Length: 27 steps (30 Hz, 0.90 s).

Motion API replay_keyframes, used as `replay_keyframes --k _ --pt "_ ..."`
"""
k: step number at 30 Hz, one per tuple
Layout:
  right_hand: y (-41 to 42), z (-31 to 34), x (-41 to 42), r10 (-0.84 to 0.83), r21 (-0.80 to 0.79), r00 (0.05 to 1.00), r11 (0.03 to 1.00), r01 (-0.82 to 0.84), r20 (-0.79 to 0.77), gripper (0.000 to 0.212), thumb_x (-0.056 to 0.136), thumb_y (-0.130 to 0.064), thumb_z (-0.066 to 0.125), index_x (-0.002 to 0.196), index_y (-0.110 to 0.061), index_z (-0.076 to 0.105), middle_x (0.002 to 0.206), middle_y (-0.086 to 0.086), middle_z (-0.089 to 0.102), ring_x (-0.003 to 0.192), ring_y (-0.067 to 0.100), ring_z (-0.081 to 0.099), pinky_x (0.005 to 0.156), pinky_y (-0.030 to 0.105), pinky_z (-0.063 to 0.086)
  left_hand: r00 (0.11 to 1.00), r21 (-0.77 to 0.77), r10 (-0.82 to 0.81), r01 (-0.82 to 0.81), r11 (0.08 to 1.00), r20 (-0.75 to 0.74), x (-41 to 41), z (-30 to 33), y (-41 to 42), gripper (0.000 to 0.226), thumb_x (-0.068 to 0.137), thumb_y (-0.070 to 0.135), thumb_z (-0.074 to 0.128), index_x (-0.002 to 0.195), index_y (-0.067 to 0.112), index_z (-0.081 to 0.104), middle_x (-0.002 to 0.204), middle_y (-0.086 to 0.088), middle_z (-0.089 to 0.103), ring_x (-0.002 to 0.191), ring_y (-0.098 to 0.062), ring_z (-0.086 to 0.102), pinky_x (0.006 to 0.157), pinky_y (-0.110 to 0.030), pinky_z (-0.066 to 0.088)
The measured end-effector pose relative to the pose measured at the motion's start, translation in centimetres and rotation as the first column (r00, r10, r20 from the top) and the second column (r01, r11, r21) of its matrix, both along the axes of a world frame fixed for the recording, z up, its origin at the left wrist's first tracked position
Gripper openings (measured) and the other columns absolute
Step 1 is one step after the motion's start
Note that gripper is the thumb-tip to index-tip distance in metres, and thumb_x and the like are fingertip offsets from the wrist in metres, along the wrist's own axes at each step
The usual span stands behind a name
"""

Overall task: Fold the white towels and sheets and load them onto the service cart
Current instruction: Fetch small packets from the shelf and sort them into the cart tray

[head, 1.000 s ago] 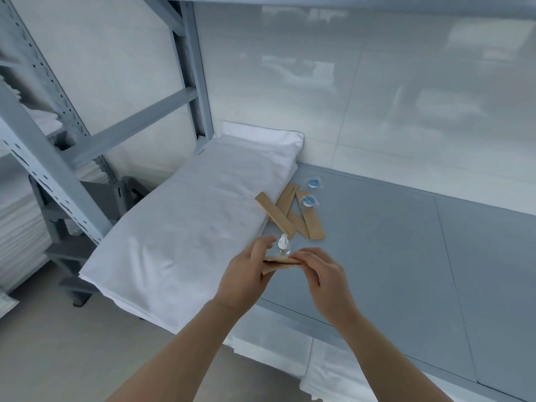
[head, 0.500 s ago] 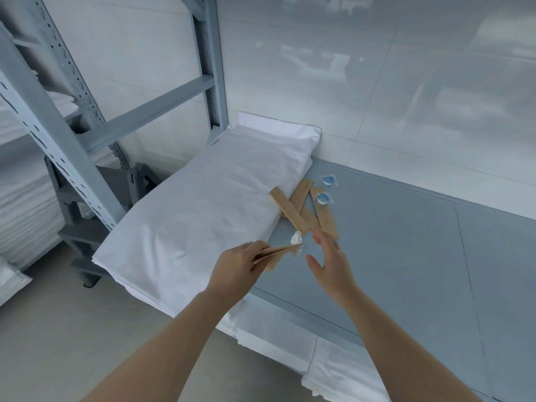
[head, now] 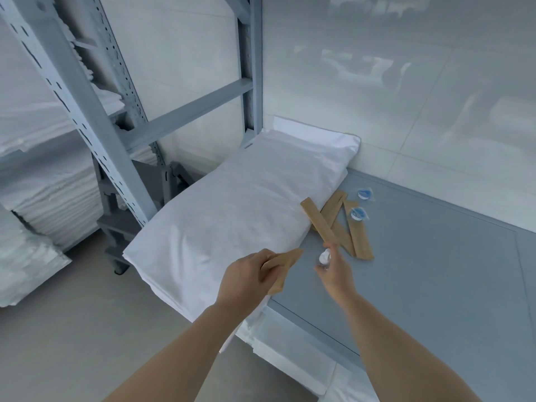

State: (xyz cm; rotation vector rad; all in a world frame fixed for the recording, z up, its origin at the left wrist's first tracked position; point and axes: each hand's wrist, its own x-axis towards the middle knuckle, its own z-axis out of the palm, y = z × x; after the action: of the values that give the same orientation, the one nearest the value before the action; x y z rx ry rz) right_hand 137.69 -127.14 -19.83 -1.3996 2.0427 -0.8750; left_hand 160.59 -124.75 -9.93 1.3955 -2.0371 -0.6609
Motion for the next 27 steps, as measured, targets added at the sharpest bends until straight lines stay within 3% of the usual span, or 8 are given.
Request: replay_keyframes --k 4,7,9,14,18,21,27 --pt "0.5 0.9 0.6 0.005 -0.064 1.000 0.998 -0.004 0.008 0.043 0.083 -0.007 0.067 0.121 -0.015 0.048 0.099 0.007 0.060 0.086 0.023 0.056 0.067 0.025 0.037 1.000 -0.015 0.019 -0.019 1.000 -0.003 0.4 0.1 0.0 0.005 0.089 0.028 0.062 0.089 0.024 0.064 0.071 0.013 0.062 0.064 -0.010 0.052 0.055 -0.018 0.038" --pt "2.1 3.6 1.2 -0.013 -0.156 0.998 0.988 0.022 0.057 0.038 0.082 -0.015 0.072 0.112 -0.017 0.048 0.092 -0.002 0.059 0.077 0.014 0.054 0.058 0.010 0.036 0.999 -0.007 0.004 -0.004 1.000 -0.043 0.0 0.7 0.0 0.005 0.089 0.030 0.061 0.091 0.027 0.064 0.075 0.013 0.065 0.067 -0.010 0.057 0.060 -0.025 0.045" --pt "3.8 5.7 1.2 -0.021 -0.216 0.994 0.975 0.043 0.105 0.035 0.081 -0.018 0.073 0.104 -0.019 0.047 0.089 -0.003 0.061 0.076 0.011 0.056 0.058 0.008 0.040 0.997 -0.003 -0.014 0.013 1.000 -0.078 -1.0 1.3 0.1 0.007 0.089 0.032 0.061 0.093 0.027 0.064 0.077 0.012 0.066 0.069 -0.010 0.058 0.062 -0.027 0.047" --pt "9.7 10.8 -0.1 -0.109 -0.304 0.982 0.941 0.151 0.152 0.042 0.077 -0.021 0.078 0.099 -0.032 0.044 0.092 -0.009 0.064 0.082 0.004 0.061 0.069 0.014 0.048 0.981 -0.031 -0.130 0.127 0.991 -0.143 -5.3 2.8 1.4 0.007 0.089 0.035 0.061 0.090 0.028 0.063 0.073 0.010 0.064 0.067 -0.010 0.058 0.059 -0.030 0.047" --pt "15.3 13.7 -2.3 -0.243 -0.372 0.950 0.878 0.301 0.195 0.040 0.078 -0.018 0.077 0.099 -0.031 0.046 0.097 -0.002 0.061 0.088 0.014 0.062 0.077 0.027 0.052 0.954 -0.004 -0.251 0.254 0.967 -0.163 -10.5 3.7 3.5 0.009 0.089 0.039 0.059 0.090 0.030 0.059 0.071 0.009 0.062 0.067 -0.014 0.058 0.060 -0.037 0.050" --pt "19.9 15.1 -4.2 -0.361 -0.401 0.914 0.822 0.405 0.184 0.038 0.078 -0.018 0.076 0.098 -0.032 0.047 0.097 -0.007 0.063 0.087 0.007 0.062 0.076 0.022 0.051 0.912 -0.053 -0.351 0.348 0.936 -0.211 -14.8 4.6 5.8 0.006 0.089 0.036 0.061 0.089 0.038 0.056 0.069 0.015 0.062 0.067 -0.011 0.059 0.061 -0.034 0.049" --pt "30.3 17.0 -7.5 -0.610 -0.411 0.777 0.675 0.613 0.157 0.034 0.080 -0.020 0.075 0.094 -0.033 0.046 0.092 -0.010 0.061 0.084 0.004 0.060 0.072 0.019 0.051 0.748 -0.107 -0.606 0.603 0.791 -0.271 -22.7 6.1 13.0 0.018 0.086 0.045 0.056 0.095 0.030 0.063 0.077 0.011 0.068 0.070 -0.011 0.064 0.064 -0.033 0.052"
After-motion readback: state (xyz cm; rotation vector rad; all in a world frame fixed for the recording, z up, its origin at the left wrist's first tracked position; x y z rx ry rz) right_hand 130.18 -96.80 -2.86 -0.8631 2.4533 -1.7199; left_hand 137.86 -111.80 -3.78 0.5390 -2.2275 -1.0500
